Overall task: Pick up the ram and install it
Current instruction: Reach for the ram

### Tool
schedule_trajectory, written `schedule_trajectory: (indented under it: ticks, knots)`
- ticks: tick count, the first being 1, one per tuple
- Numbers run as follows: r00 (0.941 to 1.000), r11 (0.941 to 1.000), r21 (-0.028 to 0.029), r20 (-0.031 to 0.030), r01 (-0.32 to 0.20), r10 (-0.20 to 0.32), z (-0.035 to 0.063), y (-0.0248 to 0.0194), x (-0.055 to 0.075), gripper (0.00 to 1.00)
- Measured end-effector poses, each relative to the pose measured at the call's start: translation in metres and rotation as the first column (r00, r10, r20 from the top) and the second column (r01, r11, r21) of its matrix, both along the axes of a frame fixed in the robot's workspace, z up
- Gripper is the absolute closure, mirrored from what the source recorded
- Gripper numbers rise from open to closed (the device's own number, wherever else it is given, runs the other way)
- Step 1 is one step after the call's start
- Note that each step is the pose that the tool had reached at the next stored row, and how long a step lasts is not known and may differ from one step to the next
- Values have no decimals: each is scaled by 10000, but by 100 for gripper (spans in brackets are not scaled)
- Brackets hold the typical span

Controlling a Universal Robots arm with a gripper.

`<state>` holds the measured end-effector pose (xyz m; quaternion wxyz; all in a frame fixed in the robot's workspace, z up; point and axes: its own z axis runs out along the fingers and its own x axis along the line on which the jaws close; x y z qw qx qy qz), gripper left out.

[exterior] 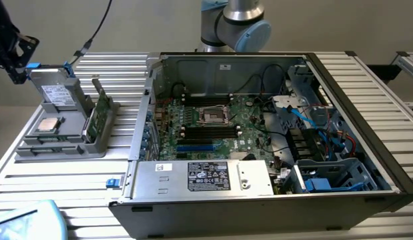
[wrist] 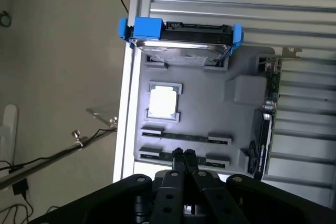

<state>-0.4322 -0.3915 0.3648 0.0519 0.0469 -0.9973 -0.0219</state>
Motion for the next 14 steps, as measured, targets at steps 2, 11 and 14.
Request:
schedule_trajectory:
  ticks: [2, 11, 14]
  knots:
    - [10000, 10000, 0, 69, -20, 20, -2, -28, -9, 89]
    - [9994, 9999, 14, 320, -108, 107, -5, -161, -18, 89]
    - [9994, 9999, 22, 324, -123, 122, -4, -174, -4, 89]
